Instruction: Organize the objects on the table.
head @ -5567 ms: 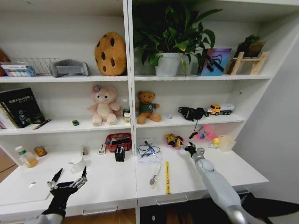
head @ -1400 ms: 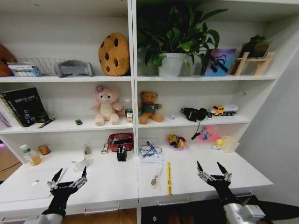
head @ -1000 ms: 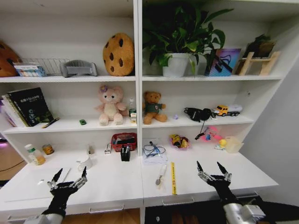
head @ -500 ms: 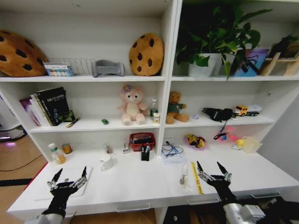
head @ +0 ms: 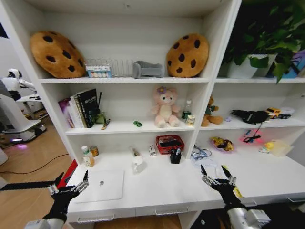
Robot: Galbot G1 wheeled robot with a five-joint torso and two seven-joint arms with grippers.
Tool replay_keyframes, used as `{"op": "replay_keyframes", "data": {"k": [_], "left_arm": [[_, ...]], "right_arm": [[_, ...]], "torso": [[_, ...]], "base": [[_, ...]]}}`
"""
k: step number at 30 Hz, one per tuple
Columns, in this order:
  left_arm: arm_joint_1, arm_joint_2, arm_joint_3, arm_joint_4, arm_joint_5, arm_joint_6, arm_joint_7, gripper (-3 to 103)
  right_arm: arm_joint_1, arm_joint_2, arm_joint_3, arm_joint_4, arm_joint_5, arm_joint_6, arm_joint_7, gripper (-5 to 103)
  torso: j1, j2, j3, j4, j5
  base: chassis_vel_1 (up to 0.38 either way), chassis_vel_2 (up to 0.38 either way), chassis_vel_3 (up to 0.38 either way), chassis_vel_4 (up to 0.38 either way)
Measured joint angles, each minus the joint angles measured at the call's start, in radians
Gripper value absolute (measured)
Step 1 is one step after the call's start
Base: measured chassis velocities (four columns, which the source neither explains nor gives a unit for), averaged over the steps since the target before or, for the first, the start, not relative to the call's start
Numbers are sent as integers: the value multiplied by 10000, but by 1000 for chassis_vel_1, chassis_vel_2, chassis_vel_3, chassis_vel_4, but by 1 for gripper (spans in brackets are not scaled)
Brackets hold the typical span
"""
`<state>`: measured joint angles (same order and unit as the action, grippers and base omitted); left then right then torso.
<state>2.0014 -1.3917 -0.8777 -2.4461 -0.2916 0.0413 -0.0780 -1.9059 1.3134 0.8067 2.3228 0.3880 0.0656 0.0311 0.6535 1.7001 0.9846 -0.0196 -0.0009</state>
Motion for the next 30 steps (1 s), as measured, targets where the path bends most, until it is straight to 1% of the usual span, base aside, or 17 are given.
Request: {"op": "replay_keyframes", "data": {"k": [1, 2, 3, 8, 12, 18, 22, 24, 27, 30], "left_arm": [[0, -1, 0, 0, 0, 0, 0, 100], [0, -1, 0, 0, 0, 0, 0, 100], [0, -3, 2, 0, 0, 0, 0, 100], [0, -4, 8, -1, 0, 0, 9, 100], [0, -4, 8, -1, 0, 1, 11, 100], [0, -4, 6, -1, 0, 1, 11, 100], [0, -3, 3, 0, 0, 1, 9, 100], [0, -1, 0, 0, 0, 1, 7, 100], [0, 0, -1, 0, 0, 2, 5, 100], [0, 0, -1, 0, 0, 1, 6, 100]], "right_arm": [[4, 0, 0, 0, 0, 0, 0, 100], [4, 0, 0, 0, 0, 0, 0, 100], [5, -2, 1, -1, 0, 0, 0, 100], [3, -4, 6, -1, 0, 0, 4, 100], [3, -4, 7, -1, 0, 0, 4, 100], [2, -2, 5, -1, 0, 0, 4, 100], [3, -2, 2, -2, 0, 0, 4, 100], [3, 0, 1, 0, 0, 0, 3, 100], [3, 0, 0, -1, 0, 0, 3, 100], [2, 0, 0, -1, 0, 0, 3, 100]], "torso": [[2, -1, 1, 8, 2], [2, -1, 1, 8, 2], [1, -1, 1, 9, 15], [4, -2, 2, -4, 14], [4, -2, 2, 1, 11], [2, -1, 1, 0, 6], [2, -2, 1, 4, 8], [2, -2, 0, -2, 2], [3, -1, 0, -3, 4], [2, -1, 0, 1, 6]], "base": [[0, 0, 0, 0], [0, 0, 0, 0], [44, 22, 58, 4], [-87, -26, 68, 46], [-40, -17, 8, 12], [117, 104, -125, -81], [175, 174, -191, -132], [153, 186, -163, -168], [100, 109, -120, -120], [27, 19, -22, -25]]}}
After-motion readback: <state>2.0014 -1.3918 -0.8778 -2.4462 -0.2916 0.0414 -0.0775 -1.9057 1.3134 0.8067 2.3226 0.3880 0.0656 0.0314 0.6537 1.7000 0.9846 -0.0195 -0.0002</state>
